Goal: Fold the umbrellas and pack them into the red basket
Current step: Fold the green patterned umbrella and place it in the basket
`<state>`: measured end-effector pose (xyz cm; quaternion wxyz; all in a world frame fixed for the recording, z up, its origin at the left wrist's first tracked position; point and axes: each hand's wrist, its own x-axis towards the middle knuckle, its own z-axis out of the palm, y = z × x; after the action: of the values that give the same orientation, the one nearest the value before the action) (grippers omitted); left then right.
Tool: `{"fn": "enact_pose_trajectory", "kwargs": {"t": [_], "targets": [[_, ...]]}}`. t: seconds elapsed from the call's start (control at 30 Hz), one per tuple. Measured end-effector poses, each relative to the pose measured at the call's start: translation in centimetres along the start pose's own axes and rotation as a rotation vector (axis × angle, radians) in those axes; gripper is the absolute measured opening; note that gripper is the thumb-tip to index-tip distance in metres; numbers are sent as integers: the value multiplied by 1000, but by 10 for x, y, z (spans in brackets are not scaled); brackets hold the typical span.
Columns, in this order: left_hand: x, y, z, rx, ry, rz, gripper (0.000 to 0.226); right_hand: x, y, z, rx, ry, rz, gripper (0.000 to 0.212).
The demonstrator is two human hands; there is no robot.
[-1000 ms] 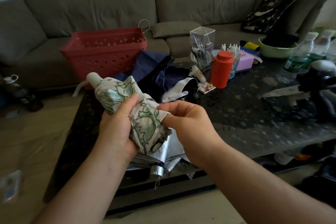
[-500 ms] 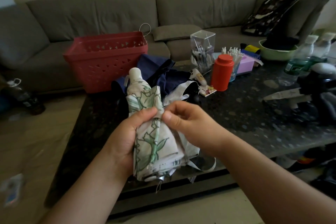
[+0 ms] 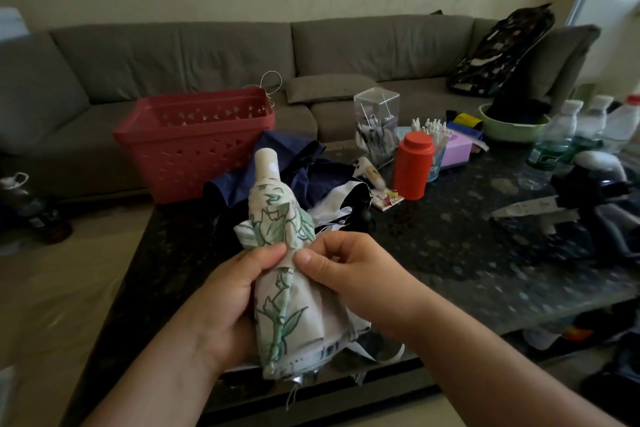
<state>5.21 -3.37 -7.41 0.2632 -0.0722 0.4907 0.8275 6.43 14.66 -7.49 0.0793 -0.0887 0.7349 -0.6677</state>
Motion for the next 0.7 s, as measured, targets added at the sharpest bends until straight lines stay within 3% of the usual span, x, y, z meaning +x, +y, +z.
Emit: {"fn": "enact_pose_trajectory", "kwargs": {"t": [0.23, 0.37, 0.47, 0.57, 0.7], "targets": [[-4, -13, 15, 93, 176, 72, 35, -1, 0, 19, -310, 150, 25, 45], [-5, -8, 11, 0, 13, -33, 72, 2, -9, 4, -258, 44, 96, 46], [-6, -2, 5, -29, -73, -117, 67, 3, -14, -20, -153, 21, 145, 38], [-6, 6, 1, -52, -72, -145, 62, 6, -10, -34, -18, 82, 130, 43], [-5, 5, 0, -95, -96, -133, 61, 7, -5, -35, -21, 73, 159, 42]]}}
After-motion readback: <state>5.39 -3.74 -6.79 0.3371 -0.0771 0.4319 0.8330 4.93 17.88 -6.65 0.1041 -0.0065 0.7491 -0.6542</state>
